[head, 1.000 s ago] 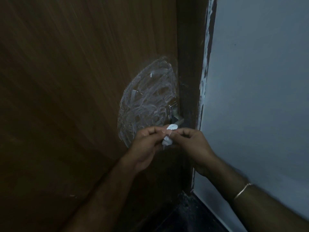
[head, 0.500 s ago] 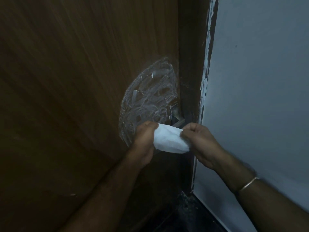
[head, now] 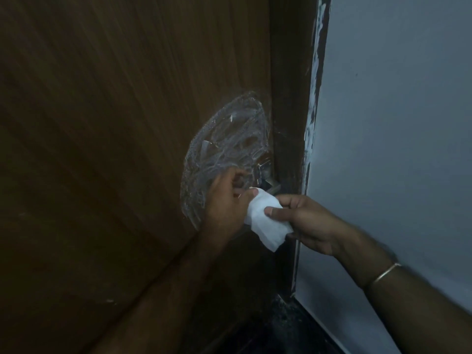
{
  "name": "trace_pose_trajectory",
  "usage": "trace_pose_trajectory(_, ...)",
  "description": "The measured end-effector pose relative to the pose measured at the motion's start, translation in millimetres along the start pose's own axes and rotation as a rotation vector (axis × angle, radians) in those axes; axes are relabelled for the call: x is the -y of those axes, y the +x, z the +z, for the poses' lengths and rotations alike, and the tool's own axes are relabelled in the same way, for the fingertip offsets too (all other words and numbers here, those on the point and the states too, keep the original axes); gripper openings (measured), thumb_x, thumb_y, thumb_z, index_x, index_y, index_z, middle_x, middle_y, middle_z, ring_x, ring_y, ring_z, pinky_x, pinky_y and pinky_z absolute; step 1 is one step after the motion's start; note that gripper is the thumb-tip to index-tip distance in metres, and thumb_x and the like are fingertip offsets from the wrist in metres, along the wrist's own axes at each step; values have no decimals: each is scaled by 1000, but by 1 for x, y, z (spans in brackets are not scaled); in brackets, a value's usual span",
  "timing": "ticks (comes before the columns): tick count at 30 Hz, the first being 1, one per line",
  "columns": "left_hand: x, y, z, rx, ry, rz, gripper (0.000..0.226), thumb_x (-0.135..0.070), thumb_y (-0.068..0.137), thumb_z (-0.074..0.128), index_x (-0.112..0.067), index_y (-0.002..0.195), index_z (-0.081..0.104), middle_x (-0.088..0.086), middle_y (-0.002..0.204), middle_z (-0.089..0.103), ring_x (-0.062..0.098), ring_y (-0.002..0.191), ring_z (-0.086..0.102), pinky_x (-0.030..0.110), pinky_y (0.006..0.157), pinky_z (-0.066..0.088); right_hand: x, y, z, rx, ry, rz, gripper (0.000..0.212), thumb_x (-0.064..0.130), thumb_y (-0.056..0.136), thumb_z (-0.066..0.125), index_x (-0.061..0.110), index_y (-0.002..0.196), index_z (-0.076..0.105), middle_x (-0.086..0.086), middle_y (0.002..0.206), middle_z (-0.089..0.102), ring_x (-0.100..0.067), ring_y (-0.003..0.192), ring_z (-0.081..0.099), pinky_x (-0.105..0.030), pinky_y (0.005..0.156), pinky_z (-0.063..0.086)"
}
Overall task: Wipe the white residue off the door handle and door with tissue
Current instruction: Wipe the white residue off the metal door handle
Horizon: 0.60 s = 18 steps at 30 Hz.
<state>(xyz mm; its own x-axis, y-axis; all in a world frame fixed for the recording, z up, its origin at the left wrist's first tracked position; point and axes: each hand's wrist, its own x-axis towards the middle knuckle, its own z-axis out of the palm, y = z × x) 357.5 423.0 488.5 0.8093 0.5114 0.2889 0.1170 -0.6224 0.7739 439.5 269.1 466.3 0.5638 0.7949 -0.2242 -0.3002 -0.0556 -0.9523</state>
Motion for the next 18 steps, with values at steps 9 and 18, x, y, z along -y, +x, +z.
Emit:
trace_pose_trajectory(9, 12, -13, 5, 344, -103, 37, 40, -33, 93, 64, -23, 132, 61, -8, 122, 67, -3, 103, 64, 15, 86, 54, 4, 1, 3, -5, 69, -36, 23, 5, 91, 60, 6, 112, 67, -13, 104, 74, -25, 93, 73, -36, 79, 61)
trace_pose_trajectory(18, 16, -4, 2, 394, -198, -78, 45, -31, 84, 74, -24, 126, 63, -9, 114, 70, 1, 96, 67, 12, 70, 52, -2, 10, -1, -78, 146, -9, 23, 17, 93, 63, 7, 111, 72, -7, 105, 75, -21, 95, 73, -31, 74, 60)
